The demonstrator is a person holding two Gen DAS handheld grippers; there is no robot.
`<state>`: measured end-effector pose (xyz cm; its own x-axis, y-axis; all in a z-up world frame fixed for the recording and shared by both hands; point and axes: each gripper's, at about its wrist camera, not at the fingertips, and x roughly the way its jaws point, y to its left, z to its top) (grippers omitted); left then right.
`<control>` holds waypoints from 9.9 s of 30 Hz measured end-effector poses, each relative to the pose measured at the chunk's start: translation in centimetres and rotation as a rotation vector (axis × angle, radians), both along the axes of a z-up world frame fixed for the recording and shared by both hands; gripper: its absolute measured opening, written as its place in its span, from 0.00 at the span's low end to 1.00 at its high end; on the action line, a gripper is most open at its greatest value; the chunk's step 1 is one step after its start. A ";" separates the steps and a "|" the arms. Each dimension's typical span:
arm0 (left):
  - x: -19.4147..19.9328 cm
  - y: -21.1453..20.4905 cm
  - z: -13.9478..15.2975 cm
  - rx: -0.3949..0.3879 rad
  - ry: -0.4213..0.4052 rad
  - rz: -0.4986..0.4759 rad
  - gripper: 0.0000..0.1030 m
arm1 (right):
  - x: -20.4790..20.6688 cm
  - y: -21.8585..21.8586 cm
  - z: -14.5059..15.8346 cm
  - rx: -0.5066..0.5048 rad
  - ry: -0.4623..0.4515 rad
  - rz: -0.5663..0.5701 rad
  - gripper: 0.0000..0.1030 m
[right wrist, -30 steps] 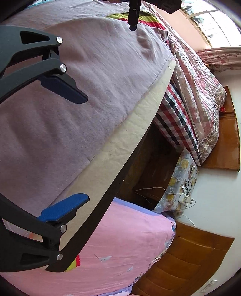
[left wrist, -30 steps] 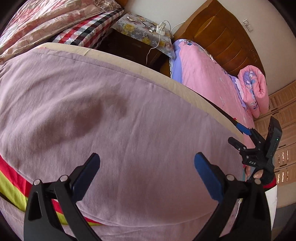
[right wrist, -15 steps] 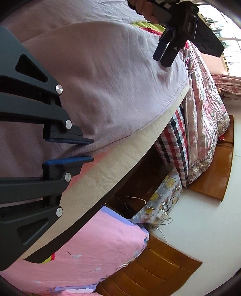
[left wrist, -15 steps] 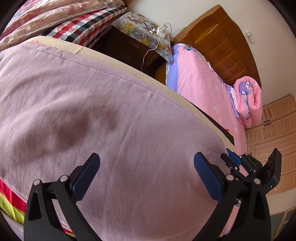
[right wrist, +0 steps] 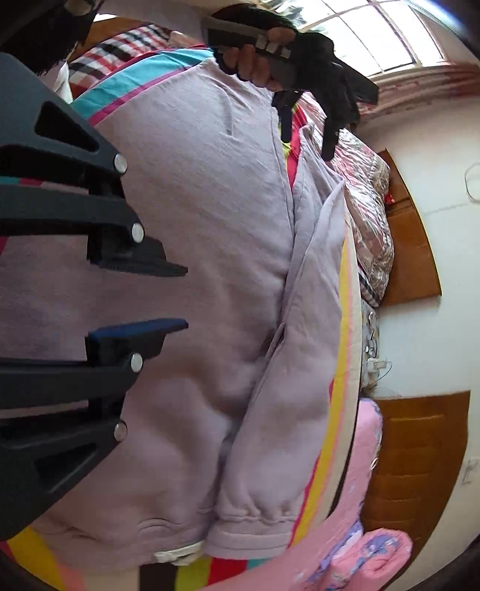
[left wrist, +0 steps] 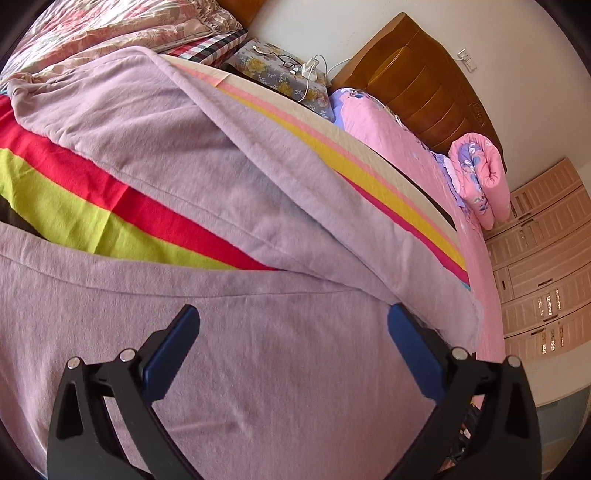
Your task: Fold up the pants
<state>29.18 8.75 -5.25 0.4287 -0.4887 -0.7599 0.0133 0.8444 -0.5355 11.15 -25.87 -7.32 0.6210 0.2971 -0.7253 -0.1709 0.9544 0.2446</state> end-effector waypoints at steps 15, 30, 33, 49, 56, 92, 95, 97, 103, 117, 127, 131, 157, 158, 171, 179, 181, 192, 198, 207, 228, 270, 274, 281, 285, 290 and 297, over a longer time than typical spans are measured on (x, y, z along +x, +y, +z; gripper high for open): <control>1.9 3.0 0.0 -0.091 -0.049 0.016 0.98 | 7.3 -7.5 -1.9 0.510 0.086 -0.469 0.46; 15.1 4.3 -1.2 -0.110 0.120 0.122 0.78 | 8.1 -7.8 1.1 0.488 -0.054 -0.497 0.08; 17.1 4.3 -2.3 -0.095 0.133 0.139 0.59 | 8.4 -8.1 1.1 0.490 -0.050 -0.491 0.08; -12.7 4.7 9.1 0.134 -0.355 -0.018 0.07 | -2.0 -11.3 7.4 0.411 -0.138 -0.338 0.08; -18.2 5.9 -2.9 0.131 -0.149 -0.034 0.13 | -9.1 -10.9 -2.8 0.374 0.061 -0.373 0.11; -18.0 7.0 -1.5 0.179 -0.138 -0.099 0.08 | -10.6 -12.2 -2.0 0.302 -0.019 -0.426 0.10; -18.3 6.1 -2.9 0.258 -0.146 -0.096 0.08 | -11.1 -12.8 -3.8 0.370 -0.010 -0.450 0.10; -18.4 6.7 -2.2 0.221 -0.158 -0.077 0.08 | -11.2 -12.7 -3.0 0.353 -0.022 -0.447 0.10; -19.3 6.9 -1.4 0.220 -0.181 -0.078 0.12 | -10.8 -13.1 -4.0 0.379 0.013 -0.449 0.10; -18.8 5.9 -2.5 0.121 -0.160 -0.091 0.48 | -12.1 -7.9 -4.0 0.589 0.078 -0.265 0.30; -19.6 6.0 -2.3 0.149 -0.187 -0.069 0.08 | -11.5 -4.5 -3.8 0.511 0.064 -0.257 0.07; -20.9 5.8 -1.2 0.184 -0.218 -0.078 0.08 | -11.8 -4.0 -1.9 0.444 0.016 -0.245 0.07; -5.8 -10.9 2.6 0.353 -0.305 -0.387 0.89 | 1.3 -2.5 2.9 -0.172 0.023 -0.125 0.71; -4.7 -12.0 1.4 0.373 -0.294 -0.393 0.89 | 2.3 -2.5 2.4 -0.189 0.040 -0.114 0.71; -1.5 -13.4 -4.3 0.512 -0.319 -0.343 0.86 | 1.6 -5.9 -2.7 -0.208 0.064 0.048 0.75; -1.7 -12.8 -3.4 0.480 -0.296 -0.343 0.91 | 1.8 -4.3 -1.7 -0.275 0.114 -0.006 0.76; -2.7 -10.5 -1.0 0.387 -0.316 -0.299 0.91 | 2.0 -3.2 -0.2 -0.313 0.107 -0.054 0.77; -12.7 21.5 4.2 0.383 -0.365 0.402 0.98 | 6.8 18.9 7.2 -0.150 -0.139 0.492 0.77; -18.0 37.3 0.8 0.388 -0.173 0.755 0.82 | 13.5 41.1 8.0 -0.083 -0.136 0.938 0.67; -16.6 43.4 -3.2 0.408 -0.077 0.775 0.67 | 18.3 65.3 3.7 -0.104 -0.006 1.111 0.51; -17.9 41.6 -0.6 0.621 -0.085 0.941 0.67 | 20.4 60.8 4.8 -0.048 0.018 0.984 0.86; 2.6 21.3 7.1 0.613 -0.199 0.209 0.06 | 19.7 35.4 2.0 0.370 0.198 0.712 0.62; -9.0 30.7 10.6 0.402 -0.291 0.426 0.06 | 16.2 34.5 4.0 0.359 0.145 0.765 0.69; -17.7 39.7 -2.5 0.070 -0.115 0.518 0.24 | 12.5 36.4 3.8 0.212 0.119 0.798 0.69; -19.0 39.9 -3.8 -0.035 -0.199 0.533 0.41 | 9.4 37.2 3.4 0.049 0.061 0.825 0.67; -19.7 40.1 -4.0 -0.087 -0.228 0.553 0.44 | 4.8 37.7 3.1 -0.086 -0.044 0.909 0.47; -19.4 39.9 -4.1 -0.076 -0.224 0.569 0.35 | 2.7 39.0 0.6 -0.157 -0.040 0.946 0.29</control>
<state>9.80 48.66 -9.34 0.7830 -0.1858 -0.5936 -0.3092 0.7118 -0.6307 13.83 13.10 -6.72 0.1988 0.5896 -0.7828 -0.8931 0.4379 0.1031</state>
